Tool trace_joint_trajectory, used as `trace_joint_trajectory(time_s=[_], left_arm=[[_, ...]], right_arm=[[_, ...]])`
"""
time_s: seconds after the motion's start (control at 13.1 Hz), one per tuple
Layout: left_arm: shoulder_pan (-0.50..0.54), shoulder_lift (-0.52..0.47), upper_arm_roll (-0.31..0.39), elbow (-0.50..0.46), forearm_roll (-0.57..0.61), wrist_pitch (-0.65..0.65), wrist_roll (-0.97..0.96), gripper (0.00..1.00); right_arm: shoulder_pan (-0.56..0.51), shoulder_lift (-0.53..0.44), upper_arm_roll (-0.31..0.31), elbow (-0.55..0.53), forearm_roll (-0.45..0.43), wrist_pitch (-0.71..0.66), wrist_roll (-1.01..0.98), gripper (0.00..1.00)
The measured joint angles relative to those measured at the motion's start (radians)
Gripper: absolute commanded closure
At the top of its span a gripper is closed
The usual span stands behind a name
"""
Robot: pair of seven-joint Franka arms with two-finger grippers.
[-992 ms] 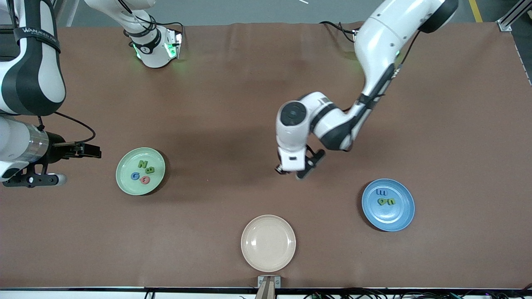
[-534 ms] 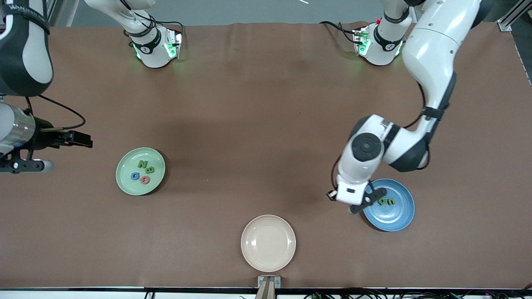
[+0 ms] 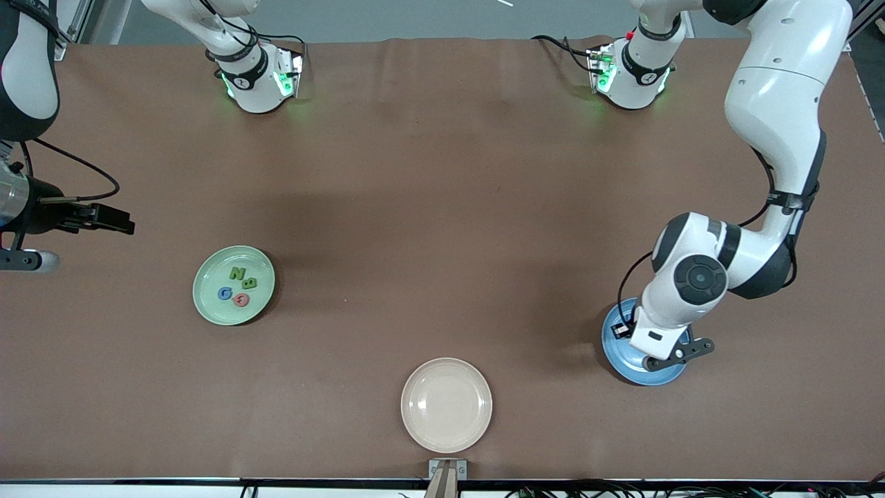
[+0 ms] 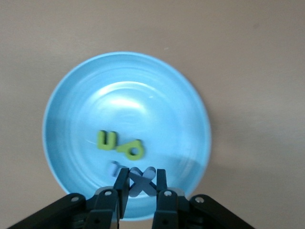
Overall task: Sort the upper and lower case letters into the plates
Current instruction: 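Lower the blue x into the blue plate with the left gripper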
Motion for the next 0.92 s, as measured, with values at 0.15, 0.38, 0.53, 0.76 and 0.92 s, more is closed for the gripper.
trace_joint_trajectory(time_s=[0.15, 0.38, 0.53, 0.76, 0.92], left_arm=[[0.023, 0.0, -0.002, -0.018, 0.0, 0.0, 0.053, 1.0], [0.027, 0.0, -0.004, -0.034, 0.0, 0.0, 0.091, 1.0], [0.04, 0.0, -0.004, -0.046, 0.0, 0.0, 0.132, 1.0], [0.051, 0.0, -0.004, -0.07, 0.0, 0.0, 0.162, 1.0], [0.061, 0.0, -0.004, -0.079, 0.0, 0.0, 0.192, 1.0]], right_arm=[[0.0, -0.013, 0.001, -0.004, 0.0, -0.006, 0.0, 0.0], [0.001, -0.062, 0.006, -0.047, 0.0, -0.009, -0.001, 0.0], [0.002, -0.099, 0.01, -0.081, 0.0, -0.009, -0.001, 0.0], [0.013, -0.157, 0.013, -0.151, 0.001, 0.017, -0.001, 0.0], [0.017, -0.195, 0.013, -0.196, 0.001, 0.04, -0.001, 0.0]])
